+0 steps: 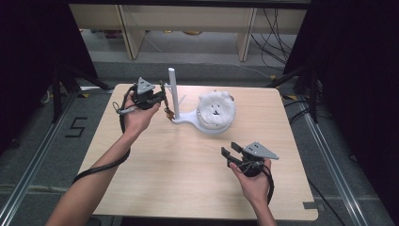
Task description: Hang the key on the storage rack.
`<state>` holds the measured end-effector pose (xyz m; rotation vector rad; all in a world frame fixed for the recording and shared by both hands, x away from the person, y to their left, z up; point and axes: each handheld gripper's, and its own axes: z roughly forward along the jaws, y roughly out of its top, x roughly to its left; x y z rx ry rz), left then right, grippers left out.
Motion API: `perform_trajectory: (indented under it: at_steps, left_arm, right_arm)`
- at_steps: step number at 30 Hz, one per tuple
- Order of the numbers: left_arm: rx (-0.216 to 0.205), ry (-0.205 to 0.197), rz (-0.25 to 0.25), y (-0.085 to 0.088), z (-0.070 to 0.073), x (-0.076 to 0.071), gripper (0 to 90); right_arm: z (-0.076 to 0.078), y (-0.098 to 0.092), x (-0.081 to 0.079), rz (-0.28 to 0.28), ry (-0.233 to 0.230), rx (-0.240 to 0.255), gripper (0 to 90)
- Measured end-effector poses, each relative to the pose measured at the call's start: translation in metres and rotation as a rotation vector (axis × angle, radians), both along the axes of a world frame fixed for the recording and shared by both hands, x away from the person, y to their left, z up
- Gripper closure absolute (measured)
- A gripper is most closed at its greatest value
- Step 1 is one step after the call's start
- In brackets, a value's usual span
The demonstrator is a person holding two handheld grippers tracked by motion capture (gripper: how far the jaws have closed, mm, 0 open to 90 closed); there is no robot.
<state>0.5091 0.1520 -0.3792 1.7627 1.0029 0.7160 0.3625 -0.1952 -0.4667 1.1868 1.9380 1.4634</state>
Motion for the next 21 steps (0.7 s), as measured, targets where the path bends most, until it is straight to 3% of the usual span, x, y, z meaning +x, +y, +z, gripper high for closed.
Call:
perform_trajectory:
  at_steps: [1, 2, 8, 11, 16, 21]
  left_arm:
    - [0.004, -0.001, 0.000, -0.0011, 0.0010, -0.0001, 84.5]
    - [0.004, -0.005, -0.002, -0.0021, 0.0016, 0.0001, 84.5]
    - [0.012, 0.004, 0.002, -0.0024, 0.0003, 0.0030, 84.5]
    - [0.010, 0.007, 0.004, -0.0024, -0.0018, 0.0039, 84.5]
    - [0.008, 0.004, 0.000, -0.0027, -0.0031, 0.0052, 84.4]
    - [0.009, -0.003, 0.003, -0.0034, -0.0048, 0.0067, 84.4]
  right_arm:
    - [-0.0001, -0.0002, 0.0003, 0.002, -0.004, -0.003, 52.7]
    - [0.0008, 0.0010, -0.0021, -0.018, 0.023, 0.009, 52.7]
    - [0.0000, -0.0010, 0.0002, 0.006, -0.004, -0.002, 52.7]
    - [0.0001, -0.0009, -0.0013, -0.010, 0.016, 0.006, 52.7]
    - [-0.0004, -0.0006, -0.0003, -0.002, 0.002, -0.003, 52.7]
    - [0.0001, -0.0007, -0.0014, -0.006, 0.020, 0.001, 52.7]
